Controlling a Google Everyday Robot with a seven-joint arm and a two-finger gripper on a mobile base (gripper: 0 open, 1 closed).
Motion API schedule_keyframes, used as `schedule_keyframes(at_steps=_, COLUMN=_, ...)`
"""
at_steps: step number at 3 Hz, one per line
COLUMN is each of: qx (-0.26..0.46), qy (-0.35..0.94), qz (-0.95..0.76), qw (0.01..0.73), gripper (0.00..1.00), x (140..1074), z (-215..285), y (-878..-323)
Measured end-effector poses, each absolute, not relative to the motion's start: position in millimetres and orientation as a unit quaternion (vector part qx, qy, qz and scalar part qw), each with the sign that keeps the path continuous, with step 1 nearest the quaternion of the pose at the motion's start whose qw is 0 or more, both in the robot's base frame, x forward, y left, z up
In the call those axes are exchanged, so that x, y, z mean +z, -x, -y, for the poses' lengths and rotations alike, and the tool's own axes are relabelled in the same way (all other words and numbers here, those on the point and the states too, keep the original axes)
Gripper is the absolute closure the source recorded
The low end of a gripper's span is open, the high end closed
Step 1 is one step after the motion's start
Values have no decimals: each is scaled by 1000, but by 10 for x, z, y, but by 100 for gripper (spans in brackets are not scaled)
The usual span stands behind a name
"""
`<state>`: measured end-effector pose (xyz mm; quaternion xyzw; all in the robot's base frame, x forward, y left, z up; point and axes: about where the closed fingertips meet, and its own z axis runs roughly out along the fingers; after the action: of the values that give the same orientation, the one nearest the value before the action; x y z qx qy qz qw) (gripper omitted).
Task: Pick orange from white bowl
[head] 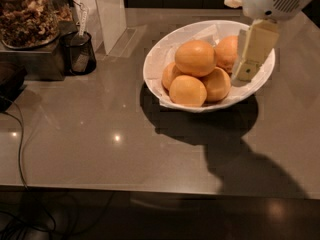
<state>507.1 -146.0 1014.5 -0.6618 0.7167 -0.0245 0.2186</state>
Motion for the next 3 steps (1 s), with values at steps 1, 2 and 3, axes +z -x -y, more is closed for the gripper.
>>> schedule_keyframes(at_steps=1, qx=-27, qy=662, qz=-715, qw=225, gripper=0, x=10189, z=1436, y=-5083)
schedule_keyframes(at_steps=2, qx=-19, qy=652, qz=-720, qw=237, gripper=0, x=10167, z=1452, y=-5118)
schedule_keyframes(at_steps=3, qx=6, qy=657, qz=-714, qw=240, gripper=0, x=10073, z=1355, y=-5330)
